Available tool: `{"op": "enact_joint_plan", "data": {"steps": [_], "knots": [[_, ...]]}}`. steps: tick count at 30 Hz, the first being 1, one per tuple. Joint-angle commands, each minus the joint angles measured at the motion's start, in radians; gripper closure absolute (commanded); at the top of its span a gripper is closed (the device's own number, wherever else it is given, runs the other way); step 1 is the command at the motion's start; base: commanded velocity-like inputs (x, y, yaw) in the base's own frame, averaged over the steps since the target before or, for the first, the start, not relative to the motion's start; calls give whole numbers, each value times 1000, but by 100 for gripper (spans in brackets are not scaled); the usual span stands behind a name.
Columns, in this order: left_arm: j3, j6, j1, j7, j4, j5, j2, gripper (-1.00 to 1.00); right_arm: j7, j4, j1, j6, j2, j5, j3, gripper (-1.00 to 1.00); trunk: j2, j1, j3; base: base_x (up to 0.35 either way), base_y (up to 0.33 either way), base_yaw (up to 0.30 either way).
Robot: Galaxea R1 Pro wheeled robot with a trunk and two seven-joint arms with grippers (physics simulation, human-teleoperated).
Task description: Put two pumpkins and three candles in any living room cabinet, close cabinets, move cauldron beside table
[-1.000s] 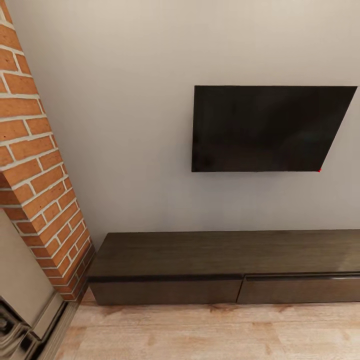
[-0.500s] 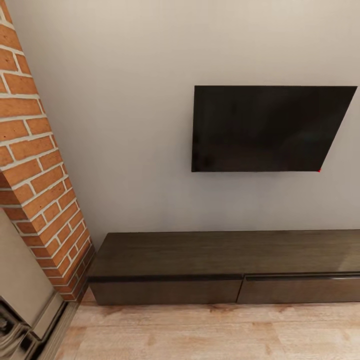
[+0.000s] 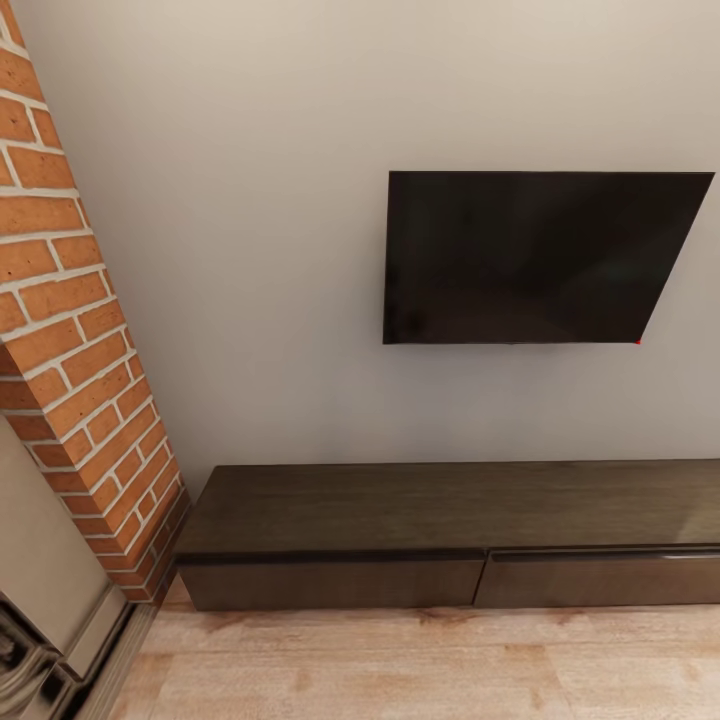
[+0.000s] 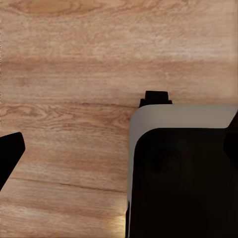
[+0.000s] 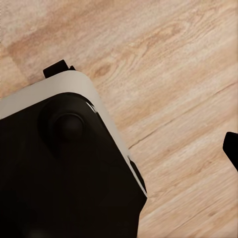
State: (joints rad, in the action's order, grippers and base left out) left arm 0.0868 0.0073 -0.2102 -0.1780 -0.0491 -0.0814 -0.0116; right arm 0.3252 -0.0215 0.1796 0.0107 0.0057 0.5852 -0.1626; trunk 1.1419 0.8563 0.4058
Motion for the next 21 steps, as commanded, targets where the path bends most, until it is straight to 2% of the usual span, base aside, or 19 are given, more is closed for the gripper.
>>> {"op": "enact_joint_plan", "data": {"steps": [1, 21], "knots": [[0, 0, 0, 0, 0, 0, 1, -100, 0, 0, 0, 0, 2, 0, 0, -100, 0, 0, 0, 0, 0, 0], [1, 0, 0, 0, 0, 0, 5, -100, 0, 0, 0, 0, 3, 1, 0, -100, 0, 0, 0, 0, 0, 0]]}}
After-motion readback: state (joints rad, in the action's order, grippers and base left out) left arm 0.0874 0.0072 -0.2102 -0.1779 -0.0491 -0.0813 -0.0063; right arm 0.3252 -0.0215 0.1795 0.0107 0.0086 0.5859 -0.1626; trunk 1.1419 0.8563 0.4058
